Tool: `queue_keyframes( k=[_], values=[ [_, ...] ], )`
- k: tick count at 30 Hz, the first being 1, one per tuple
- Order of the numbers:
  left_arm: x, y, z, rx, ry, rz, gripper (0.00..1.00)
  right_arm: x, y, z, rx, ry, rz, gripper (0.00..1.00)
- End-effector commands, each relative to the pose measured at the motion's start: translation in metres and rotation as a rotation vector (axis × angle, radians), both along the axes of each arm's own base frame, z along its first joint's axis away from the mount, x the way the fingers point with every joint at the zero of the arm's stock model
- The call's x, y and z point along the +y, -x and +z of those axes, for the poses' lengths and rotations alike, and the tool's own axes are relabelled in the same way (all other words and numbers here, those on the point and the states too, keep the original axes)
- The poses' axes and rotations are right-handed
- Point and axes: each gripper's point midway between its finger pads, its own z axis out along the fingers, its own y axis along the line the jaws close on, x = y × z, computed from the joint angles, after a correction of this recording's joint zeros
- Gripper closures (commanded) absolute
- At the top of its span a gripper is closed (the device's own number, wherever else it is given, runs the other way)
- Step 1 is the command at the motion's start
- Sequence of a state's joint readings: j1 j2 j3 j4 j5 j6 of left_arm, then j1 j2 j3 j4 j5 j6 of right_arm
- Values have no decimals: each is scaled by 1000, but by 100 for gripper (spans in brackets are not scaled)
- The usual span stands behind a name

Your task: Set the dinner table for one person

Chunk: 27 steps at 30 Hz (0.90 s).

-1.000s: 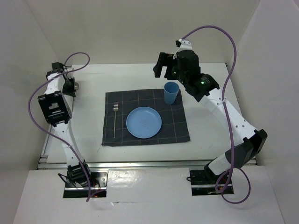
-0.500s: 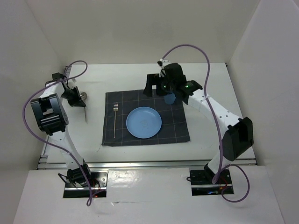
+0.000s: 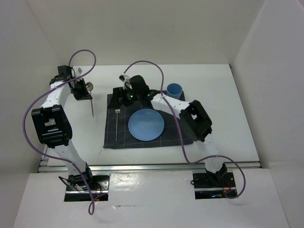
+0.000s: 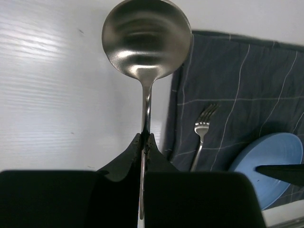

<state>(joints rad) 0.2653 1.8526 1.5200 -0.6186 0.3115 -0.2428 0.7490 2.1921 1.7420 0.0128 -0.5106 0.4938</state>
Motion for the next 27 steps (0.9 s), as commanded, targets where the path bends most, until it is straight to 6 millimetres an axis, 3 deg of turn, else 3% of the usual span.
queue_keyframes(
  k=[1,7,10,12,22,23,25,27],
  values=[
    [-25,3,12,-22,-26,0,100,44,-3,50,-108,-178,100,9],
    [-44,0,24,-41,-25,-36,100,63,-1,31,-30,-228,125,19],
    [-53,-1,22,-33,-24,-56,100,69,-5,29,2,-254,114,22],
    [-57,-1,21,-24,-22,-67,100,71,-8,16,34,-233,98,27],
    [-76,-6,13,-8,-35,-106,100,76,-15,-12,175,-273,21,34],
    [-76,-6,12,-1,-34,-106,100,78,-16,-7,166,-282,22,36],
    [-75,-6,8,8,-33,-106,100,80,-16,-22,196,-268,26,44],
    [-77,-6,9,7,-25,-111,100,82,-15,-23,216,-277,31,50]
  ],
)
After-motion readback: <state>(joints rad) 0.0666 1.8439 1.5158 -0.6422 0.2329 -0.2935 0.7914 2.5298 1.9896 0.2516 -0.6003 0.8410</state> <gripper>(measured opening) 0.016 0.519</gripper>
